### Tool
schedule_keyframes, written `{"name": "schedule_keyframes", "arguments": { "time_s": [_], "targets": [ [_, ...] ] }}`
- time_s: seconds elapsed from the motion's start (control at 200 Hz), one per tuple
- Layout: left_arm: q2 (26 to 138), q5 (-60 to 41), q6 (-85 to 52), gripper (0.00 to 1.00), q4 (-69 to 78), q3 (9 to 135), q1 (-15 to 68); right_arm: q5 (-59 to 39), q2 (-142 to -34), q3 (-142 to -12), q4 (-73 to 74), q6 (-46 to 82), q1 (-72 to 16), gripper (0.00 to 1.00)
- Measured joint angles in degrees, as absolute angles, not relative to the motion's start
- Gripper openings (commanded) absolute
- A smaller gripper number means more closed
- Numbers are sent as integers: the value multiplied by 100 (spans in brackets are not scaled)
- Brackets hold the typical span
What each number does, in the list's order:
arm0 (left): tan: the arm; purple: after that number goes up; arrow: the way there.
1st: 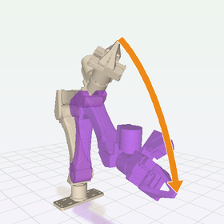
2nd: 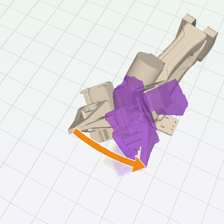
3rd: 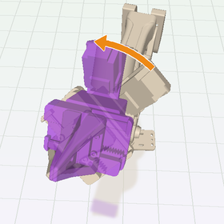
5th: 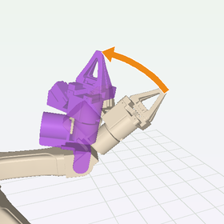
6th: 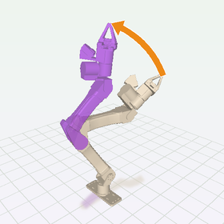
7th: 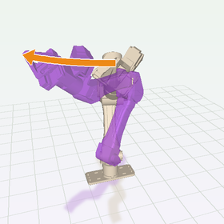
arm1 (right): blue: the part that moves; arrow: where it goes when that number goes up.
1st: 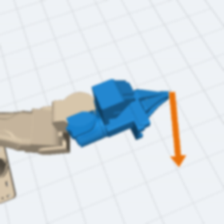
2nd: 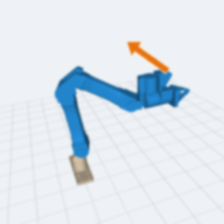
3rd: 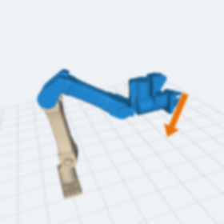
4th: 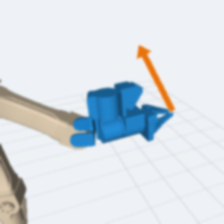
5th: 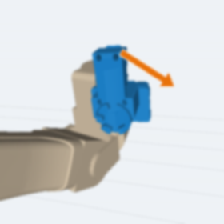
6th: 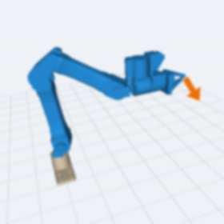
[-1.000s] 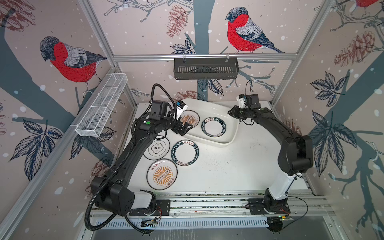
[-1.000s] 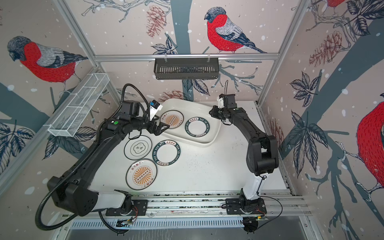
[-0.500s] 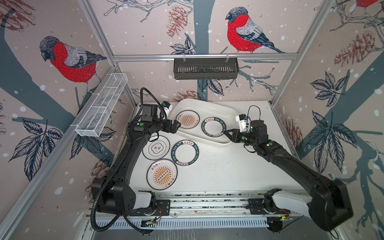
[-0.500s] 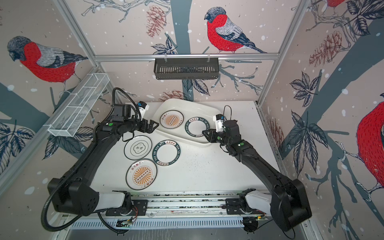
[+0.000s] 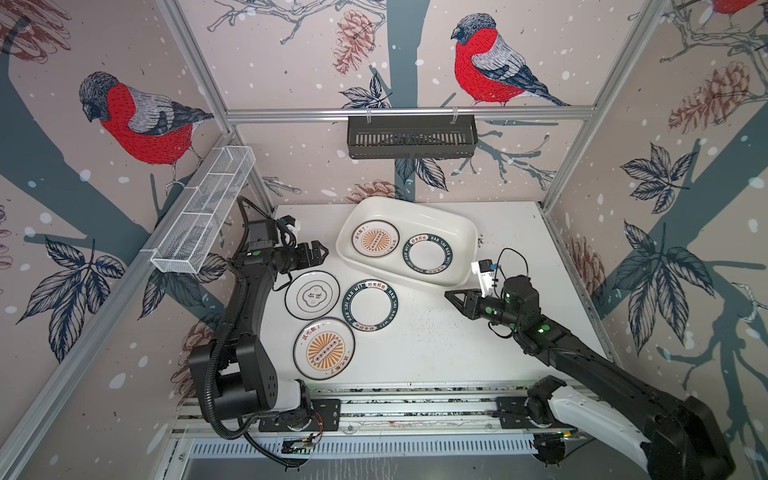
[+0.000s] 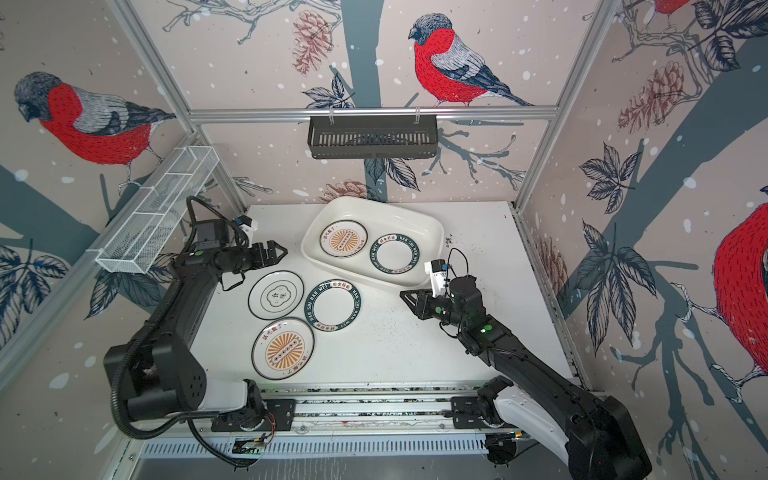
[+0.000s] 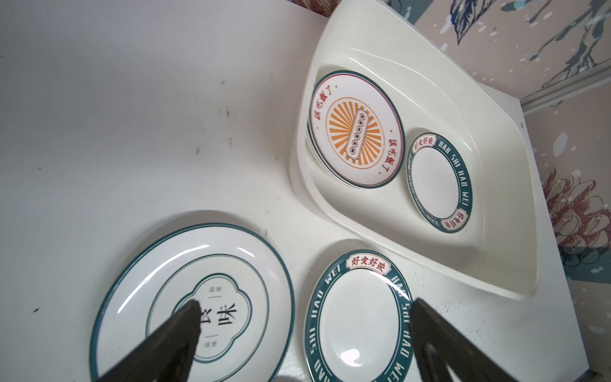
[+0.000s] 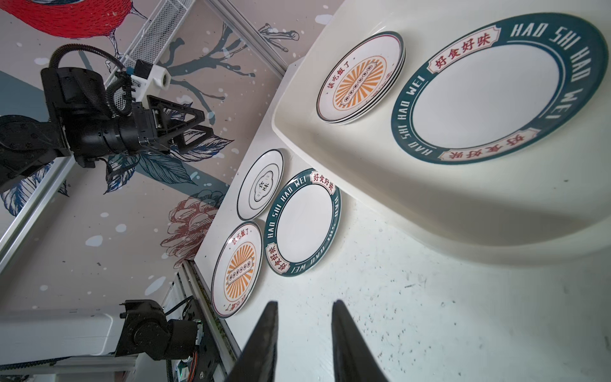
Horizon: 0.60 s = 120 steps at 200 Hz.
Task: Place the plates into the plastic bin on the countertop
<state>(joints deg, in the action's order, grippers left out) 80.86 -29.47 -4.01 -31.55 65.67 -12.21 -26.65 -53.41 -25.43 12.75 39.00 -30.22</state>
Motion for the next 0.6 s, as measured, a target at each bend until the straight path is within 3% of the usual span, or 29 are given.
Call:
{"name": "schedule_keyframes", "arguments": {
  "time_s": [0.6],
  "targets": [
    [9045,-2443,1033,88,-3817,6449,-2064,-2550,-5524,-2244,1806,4071,-3155,30]
  ]
}}
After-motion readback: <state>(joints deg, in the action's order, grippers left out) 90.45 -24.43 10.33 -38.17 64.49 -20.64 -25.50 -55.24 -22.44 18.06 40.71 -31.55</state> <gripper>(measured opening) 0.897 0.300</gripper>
